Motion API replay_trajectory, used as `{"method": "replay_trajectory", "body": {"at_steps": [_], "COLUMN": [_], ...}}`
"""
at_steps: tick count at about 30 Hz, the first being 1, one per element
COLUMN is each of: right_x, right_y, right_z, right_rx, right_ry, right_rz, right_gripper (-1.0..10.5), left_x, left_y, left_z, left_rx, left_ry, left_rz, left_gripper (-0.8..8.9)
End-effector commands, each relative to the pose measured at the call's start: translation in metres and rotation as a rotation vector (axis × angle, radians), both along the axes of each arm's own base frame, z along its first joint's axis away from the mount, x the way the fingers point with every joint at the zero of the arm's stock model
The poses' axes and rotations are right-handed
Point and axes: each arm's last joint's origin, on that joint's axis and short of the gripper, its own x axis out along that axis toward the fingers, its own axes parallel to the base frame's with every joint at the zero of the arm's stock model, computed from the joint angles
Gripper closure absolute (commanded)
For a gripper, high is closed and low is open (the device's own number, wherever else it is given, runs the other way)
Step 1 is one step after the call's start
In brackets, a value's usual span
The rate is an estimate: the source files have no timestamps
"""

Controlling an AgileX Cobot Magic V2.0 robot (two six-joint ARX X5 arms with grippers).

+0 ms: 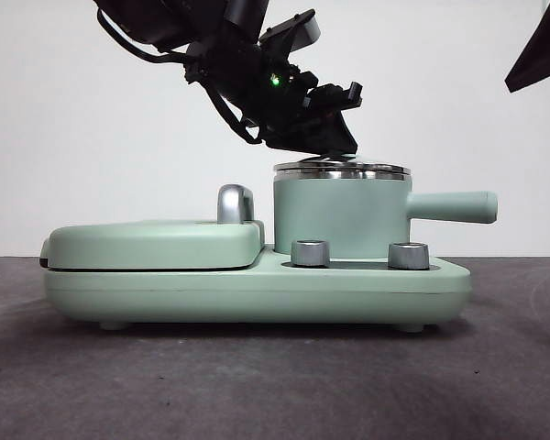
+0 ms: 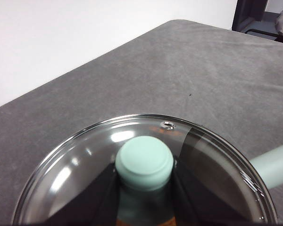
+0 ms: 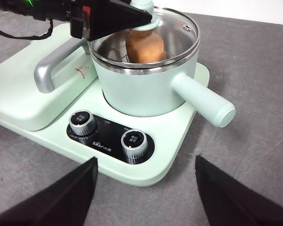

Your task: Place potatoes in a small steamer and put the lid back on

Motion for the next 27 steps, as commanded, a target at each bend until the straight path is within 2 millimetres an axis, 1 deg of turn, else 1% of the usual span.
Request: {"method": "replay_trajectory", "body": {"at_steps": [1, 16, 25, 27], "right_x": [0.0, 0.0, 0.0, 0.0], "right_y": [0.001, 0.001, 0.001, 0.001], "right_z": [0.001, 0.001, 0.001, 0.001], "right_rx": [-0.004, -0.003, -0.003, -0.003], "right_ry": [-0.01, -0.009, -0.009, -0.009], "right_rz": [0.008, 0.007, 0.007, 0.007], "right_gripper": [6.2, 6.2, 6.2, 6.2], "left_x": [0.002, 0.004, 0.002, 0.002], "left_y": [-0.007, -0.008, -0.006, -0.006], "left_z": [0.005, -0.001, -0.01, -0.01], "left_rx": [-0.015, -0.014, 0.046, 0.047], "left_ry": [-0.02, -0.017, 0.062, 0.064], "left_rz": [-0.011, -0.009, -0.01, -0.009], "left_gripper": [8.04, 8.04, 8.03, 7.66]}}
